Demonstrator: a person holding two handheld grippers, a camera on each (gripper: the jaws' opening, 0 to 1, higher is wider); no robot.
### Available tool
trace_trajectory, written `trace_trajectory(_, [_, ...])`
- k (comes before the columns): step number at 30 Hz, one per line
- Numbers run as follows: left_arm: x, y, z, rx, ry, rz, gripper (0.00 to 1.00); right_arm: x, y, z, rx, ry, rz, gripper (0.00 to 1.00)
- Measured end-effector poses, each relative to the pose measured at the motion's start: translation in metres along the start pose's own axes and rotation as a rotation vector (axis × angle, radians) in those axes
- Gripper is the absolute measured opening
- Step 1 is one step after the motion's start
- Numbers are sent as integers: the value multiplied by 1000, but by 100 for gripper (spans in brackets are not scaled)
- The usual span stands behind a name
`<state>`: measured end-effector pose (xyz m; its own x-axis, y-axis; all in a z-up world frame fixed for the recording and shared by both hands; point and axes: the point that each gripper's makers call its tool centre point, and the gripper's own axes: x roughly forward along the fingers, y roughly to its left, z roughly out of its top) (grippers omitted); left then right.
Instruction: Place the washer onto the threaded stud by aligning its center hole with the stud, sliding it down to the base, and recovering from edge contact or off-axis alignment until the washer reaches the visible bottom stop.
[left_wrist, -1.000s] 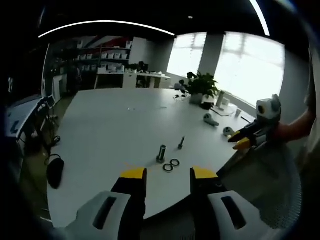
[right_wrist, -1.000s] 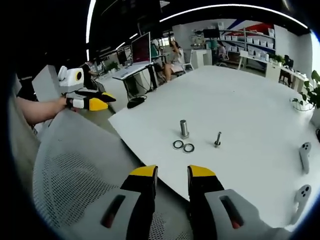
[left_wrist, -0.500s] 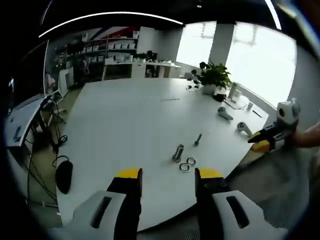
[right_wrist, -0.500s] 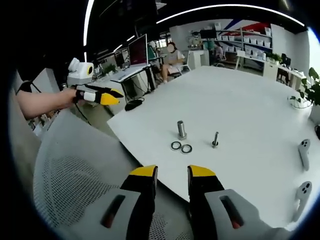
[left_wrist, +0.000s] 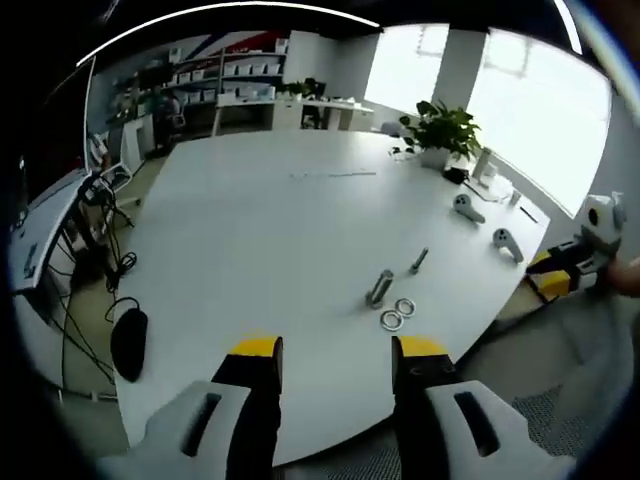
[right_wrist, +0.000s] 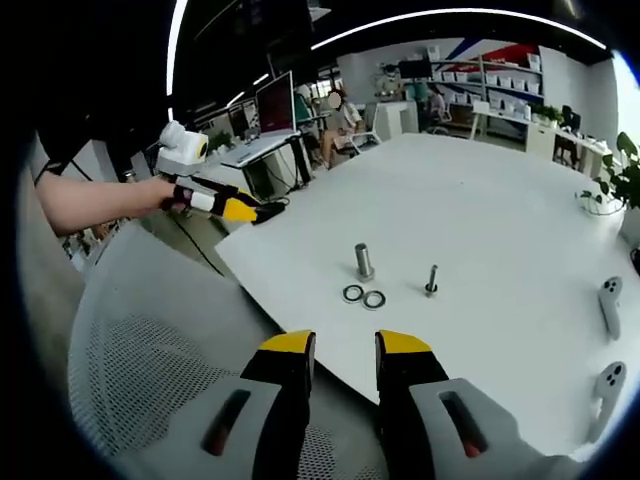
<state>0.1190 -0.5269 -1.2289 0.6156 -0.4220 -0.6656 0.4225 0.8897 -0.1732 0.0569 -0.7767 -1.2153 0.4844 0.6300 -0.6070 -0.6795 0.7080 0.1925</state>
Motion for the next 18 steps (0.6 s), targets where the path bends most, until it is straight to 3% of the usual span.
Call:
trace_trajectory(12, [8, 9, -4, -40, 13, 15, 45, 1, 2, -2, -2, 13, 11, 26])
trace_trajectory(18, [14, 0, -8, -38, 20, 7, 45, 1, 2, -3, -1, 15, 11, 26])
